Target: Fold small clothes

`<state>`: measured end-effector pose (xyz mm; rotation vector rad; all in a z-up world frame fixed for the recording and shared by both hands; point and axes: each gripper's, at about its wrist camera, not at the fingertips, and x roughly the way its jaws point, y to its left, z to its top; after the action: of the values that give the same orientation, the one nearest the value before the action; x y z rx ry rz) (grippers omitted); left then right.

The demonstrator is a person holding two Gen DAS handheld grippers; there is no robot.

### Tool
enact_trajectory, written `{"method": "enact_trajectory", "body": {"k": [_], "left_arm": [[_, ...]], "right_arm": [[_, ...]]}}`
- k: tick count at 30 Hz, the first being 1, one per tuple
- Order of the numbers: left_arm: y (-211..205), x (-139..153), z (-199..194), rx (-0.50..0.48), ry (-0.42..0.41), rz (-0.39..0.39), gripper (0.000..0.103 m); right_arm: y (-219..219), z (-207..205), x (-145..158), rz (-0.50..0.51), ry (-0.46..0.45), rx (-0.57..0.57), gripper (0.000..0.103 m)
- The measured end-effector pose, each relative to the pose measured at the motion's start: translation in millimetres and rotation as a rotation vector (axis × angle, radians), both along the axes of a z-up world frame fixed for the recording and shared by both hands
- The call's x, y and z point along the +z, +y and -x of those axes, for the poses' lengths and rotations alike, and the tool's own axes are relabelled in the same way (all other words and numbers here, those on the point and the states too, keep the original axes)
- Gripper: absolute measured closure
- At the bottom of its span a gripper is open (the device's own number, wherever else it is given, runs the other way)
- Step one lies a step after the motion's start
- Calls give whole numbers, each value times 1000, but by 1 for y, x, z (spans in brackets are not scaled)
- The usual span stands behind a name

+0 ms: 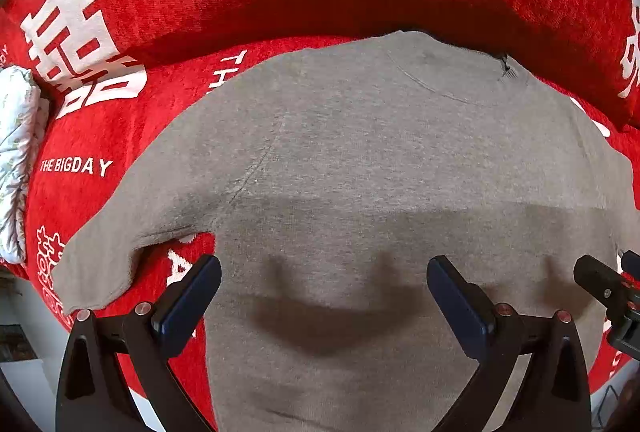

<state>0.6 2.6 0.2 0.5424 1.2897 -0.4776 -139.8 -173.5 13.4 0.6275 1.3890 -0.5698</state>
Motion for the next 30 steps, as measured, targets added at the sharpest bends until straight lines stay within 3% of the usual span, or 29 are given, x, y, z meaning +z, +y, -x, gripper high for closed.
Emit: {"method": "enact_trajectory", "body": {"k": [30], "left_arm": [[5, 4, 1, 10, -6, -2, 0]], "right_arm": [[8, 1, 3, 12, -1, -5, 0]]}}
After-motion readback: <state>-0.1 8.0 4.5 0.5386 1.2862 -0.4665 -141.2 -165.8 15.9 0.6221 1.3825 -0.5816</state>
